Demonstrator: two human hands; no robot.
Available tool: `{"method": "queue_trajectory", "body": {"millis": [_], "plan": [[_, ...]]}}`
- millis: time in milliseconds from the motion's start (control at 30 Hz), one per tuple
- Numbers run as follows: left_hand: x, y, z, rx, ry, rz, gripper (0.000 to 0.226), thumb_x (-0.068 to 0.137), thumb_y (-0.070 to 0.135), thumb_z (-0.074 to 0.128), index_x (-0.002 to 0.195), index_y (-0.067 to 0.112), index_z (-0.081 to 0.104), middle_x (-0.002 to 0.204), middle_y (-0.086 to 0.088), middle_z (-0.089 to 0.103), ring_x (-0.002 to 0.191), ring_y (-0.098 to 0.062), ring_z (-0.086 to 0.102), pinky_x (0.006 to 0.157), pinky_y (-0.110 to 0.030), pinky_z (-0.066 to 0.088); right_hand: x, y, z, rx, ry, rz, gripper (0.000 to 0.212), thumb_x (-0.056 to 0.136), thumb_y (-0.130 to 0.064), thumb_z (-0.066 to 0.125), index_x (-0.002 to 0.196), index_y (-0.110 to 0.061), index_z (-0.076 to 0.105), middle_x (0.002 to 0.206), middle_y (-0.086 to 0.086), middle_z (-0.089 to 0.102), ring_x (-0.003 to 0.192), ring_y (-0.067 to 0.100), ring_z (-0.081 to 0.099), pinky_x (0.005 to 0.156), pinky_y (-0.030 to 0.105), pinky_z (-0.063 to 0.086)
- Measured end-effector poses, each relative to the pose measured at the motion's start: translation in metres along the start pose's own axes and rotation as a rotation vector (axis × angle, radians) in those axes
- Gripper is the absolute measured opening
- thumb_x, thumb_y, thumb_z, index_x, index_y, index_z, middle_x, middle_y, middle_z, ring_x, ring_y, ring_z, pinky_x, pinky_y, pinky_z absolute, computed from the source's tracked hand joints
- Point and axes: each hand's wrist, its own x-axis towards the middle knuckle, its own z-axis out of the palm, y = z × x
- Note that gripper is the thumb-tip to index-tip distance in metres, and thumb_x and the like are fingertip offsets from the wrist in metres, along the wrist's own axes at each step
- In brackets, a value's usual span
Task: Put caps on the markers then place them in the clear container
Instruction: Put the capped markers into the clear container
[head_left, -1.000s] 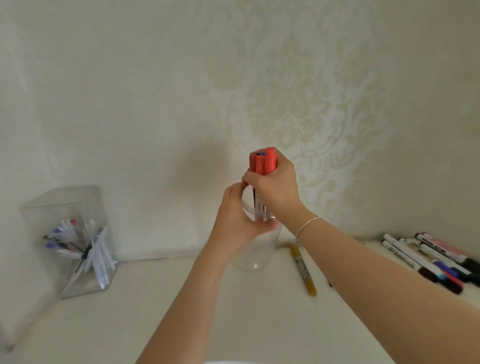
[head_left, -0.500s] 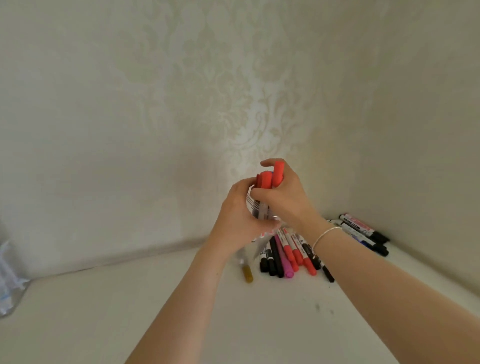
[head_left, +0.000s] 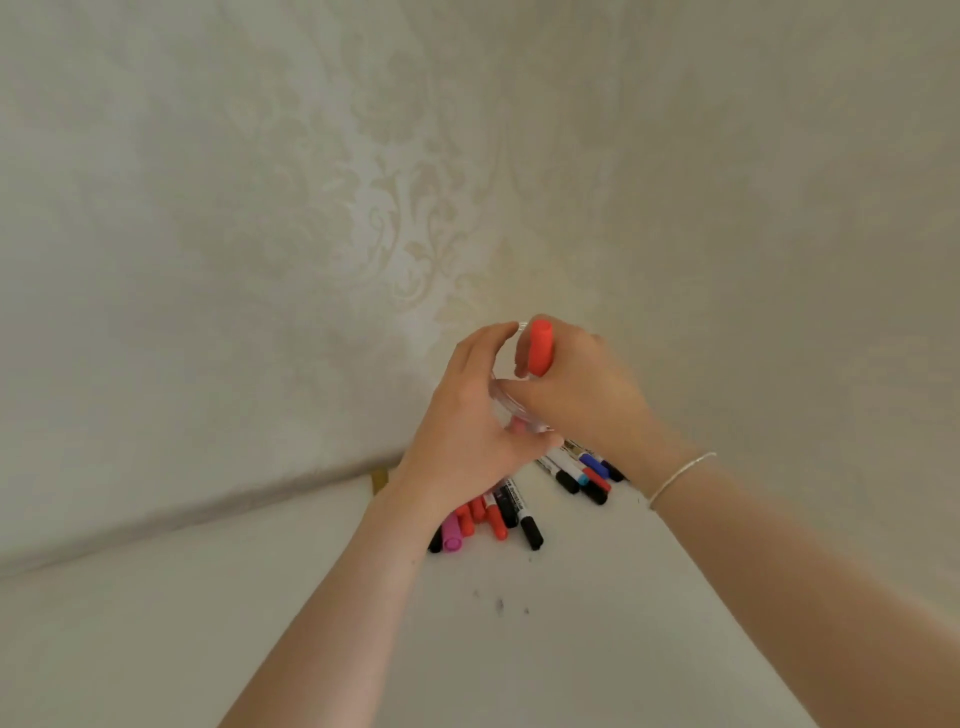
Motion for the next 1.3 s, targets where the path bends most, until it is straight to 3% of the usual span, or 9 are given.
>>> {"method": "queue_trajectory", "body": {"millis": [233, 433, 600, 733, 933, 1067, 1167, 1233, 1300], "plan": [[0.004, -0.006, -0.003, 0.114, 0.016, 0.073, 0.098, 0.064, 0.036, 0.088, 0.144, 0.023, 0.032, 0.146, 0.01, 0.034, 0.131, 0.007, 0.03, 0.1, 0.004, 0.018, 0.006, -0.008, -0.031, 0.047, -0.319, -0.002, 0.003, 0.071, -0.02, 0.07, 0.074, -0.019, 0.072, 0.075, 0.004, 0.07, 0.066, 0.009, 0.059, 0.063, 0.024, 0.049], [0.0, -0.016, -0.016, 0.152, 0.084, 0.105, 0.099, 0.064, 0.035, 0.087, 0.145, 0.019, 0.032, 0.149, 0.006, 0.031, 0.133, 0.014, 0.023, 0.103, 0.001, 0.017, 0.013, -0.015, -0.011, -0.207, -0.165, -0.185, 0.023, 0.069, -0.023, 0.072, 0.084, -0.017, 0.056, 0.072, -0.01, 0.053, 0.067, 0.009, 0.052, 0.057, 0.021, 0.041], [-0.004, -0.026, -0.026, 0.219, 0.039, 0.103, 0.1, 0.064, 0.04, 0.085, 0.146, 0.02, 0.031, 0.151, 0.007, 0.028, 0.135, 0.005, 0.027, 0.104, 0.001, 0.016, 0.023, -0.021, -0.004, -0.154, -0.497, -0.094, 0.01, 0.074, -0.021, 0.07, 0.084, -0.022, 0.069, 0.083, -0.009, 0.069, 0.078, 0.007, 0.064, 0.071, 0.022, 0.052], [-0.008, -0.033, -0.031, 0.248, 0.039, 0.104, 0.098, 0.065, 0.049, 0.078, 0.146, 0.022, 0.031, 0.152, 0.009, 0.026, 0.137, 0.001, 0.028, 0.106, -0.002, 0.019, 0.028, -0.033, -0.007, -0.251, -0.657, -0.09, 0.03, 0.08, -0.013, 0.058, 0.102, -0.027, 0.072, 0.102, -0.013, 0.069, 0.095, 0.008, 0.063, 0.086, 0.027, 0.053], [-0.014, -0.039, -0.034, 0.277, 0.043, 0.131, 0.098, 0.066, 0.046, 0.082, 0.146, 0.022, 0.03, 0.153, 0.008, 0.027, 0.139, -0.002, 0.028, 0.111, -0.01, 0.021, 0.027, -0.039, 0.019, -0.661, -0.687, -0.197, 0.032, 0.093, -0.012, 0.046, 0.118, -0.016, 0.064, 0.108, 0.004, 0.057, 0.094, 0.025, 0.056, 0.079, 0.033, 0.047], [-0.018, -0.045, -0.039, 0.292, 0.066, 0.168, 0.095, 0.067, 0.046, 0.08, 0.145, 0.02, 0.032, 0.152, 0.005, 0.03, 0.14, -0.007, 0.03, 0.114, -0.028, 0.03, 0.024, -0.046, 0.015, -0.605, -0.762, -0.203, 0.035, 0.095, -0.013, 0.043, 0.125, -0.012, 0.059, 0.123, 0.008, 0.061, 0.109, 0.025, 0.059, 0.091, 0.032, 0.048], [-0.022, -0.046, -0.04, 0.323, 0.063, 0.202, 0.091, 0.067, 0.052, 0.075, 0.142, 0.024, 0.031, 0.153, 0.002, 0.029, 0.14, -0.012, 0.03, 0.113, -0.035, 0.033, 0.025, -0.045, 0.024, -0.653, -0.76, -0.243, 0.029, 0.095, -0.019, 0.045, 0.114, -0.008, 0.064, 0.11, 0.011, 0.067, 0.095, 0.024, 0.061, 0.086, 0.033, 0.05], [-0.025, -0.046, -0.042, 0.32, 0.085, 0.216, 0.09, 0.067, 0.051, 0.074, 0.141, 0.023, 0.032, 0.153, 0.001, 0.029, 0.14, -0.015, 0.031, 0.112, -0.04, 0.033, 0.026, -0.045, 0.032, -0.583, -0.705, -0.229, 0.034, 0.092, -0.015, 0.049, 0.125, -0.012, 0.056, 0.12, 0.008, 0.062, 0.105, 0.023, 0.059, 0.092, 0.034, 0.048], [-0.027, -0.046, -0.046, 0.306, 0.103, 0.235, 0.09, 0.067, 0.049, 0.074, 0.142, 0.021, 0.033, 0.152, 0.001, 0.031, 0.14, -0.016, 0.03, 0.112, -0.04, 0.033, 0.025, -0.045, 0.045, -0.486, -0.705, -0.24, 0.039, 0.091, -0.01, 0.047, 0.13, -0.013, 0.052, 0.126, 0.008, 0.058, 0.108, 0.022, 0.057, 0.084, 0.027, 0.047]]}}
